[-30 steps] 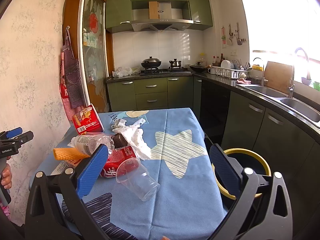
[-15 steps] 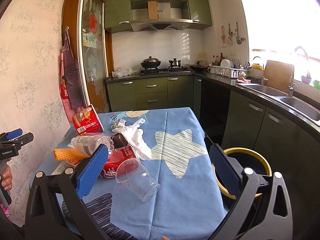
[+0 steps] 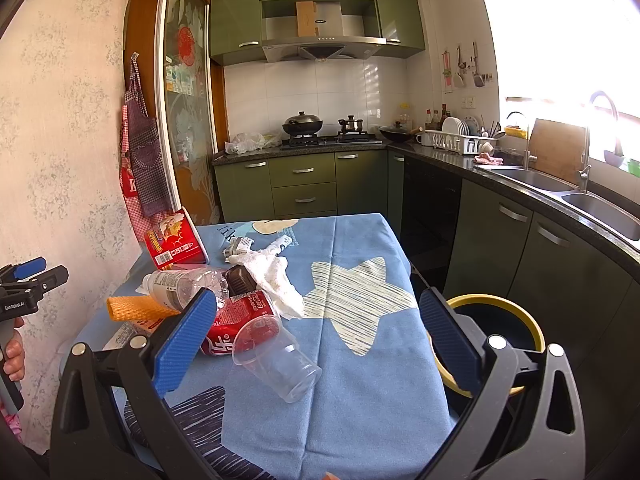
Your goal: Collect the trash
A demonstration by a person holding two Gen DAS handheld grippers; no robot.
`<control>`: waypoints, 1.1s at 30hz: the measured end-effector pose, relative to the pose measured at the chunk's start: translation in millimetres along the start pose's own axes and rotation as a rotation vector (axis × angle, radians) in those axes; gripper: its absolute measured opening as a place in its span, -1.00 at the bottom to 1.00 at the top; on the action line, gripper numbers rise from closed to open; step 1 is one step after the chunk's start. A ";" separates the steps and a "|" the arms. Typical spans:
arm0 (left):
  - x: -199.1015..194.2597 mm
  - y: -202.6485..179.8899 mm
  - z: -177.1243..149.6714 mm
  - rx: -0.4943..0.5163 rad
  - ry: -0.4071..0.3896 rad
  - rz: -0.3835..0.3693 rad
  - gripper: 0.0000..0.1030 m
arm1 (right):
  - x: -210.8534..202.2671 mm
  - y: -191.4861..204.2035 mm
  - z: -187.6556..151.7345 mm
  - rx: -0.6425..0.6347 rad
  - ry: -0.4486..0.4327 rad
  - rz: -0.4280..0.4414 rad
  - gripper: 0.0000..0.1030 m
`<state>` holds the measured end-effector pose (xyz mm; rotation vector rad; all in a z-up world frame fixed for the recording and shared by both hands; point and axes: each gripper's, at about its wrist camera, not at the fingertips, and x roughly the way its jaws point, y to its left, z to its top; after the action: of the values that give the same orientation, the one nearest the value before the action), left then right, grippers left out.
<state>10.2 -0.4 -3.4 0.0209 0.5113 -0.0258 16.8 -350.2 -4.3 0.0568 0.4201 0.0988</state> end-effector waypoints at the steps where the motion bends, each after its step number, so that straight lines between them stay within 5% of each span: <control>1: 0.2 0.1 0.1 0.000 0.001 0.000 0.91 | 0.4 0.3 -0.1 -0.001 0.000 0.000 0.88; 33: 0.2 -2.7 -2.8 0.010 0.011 -0.009 0.91 | 2.0 0.1 -0.5 0.001 0.004 -0.001 0.88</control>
<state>9.0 -3.0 -6.0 0.0287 0.5219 -0.0373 18.5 -349.9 -5.6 0.0572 0.4238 0.0975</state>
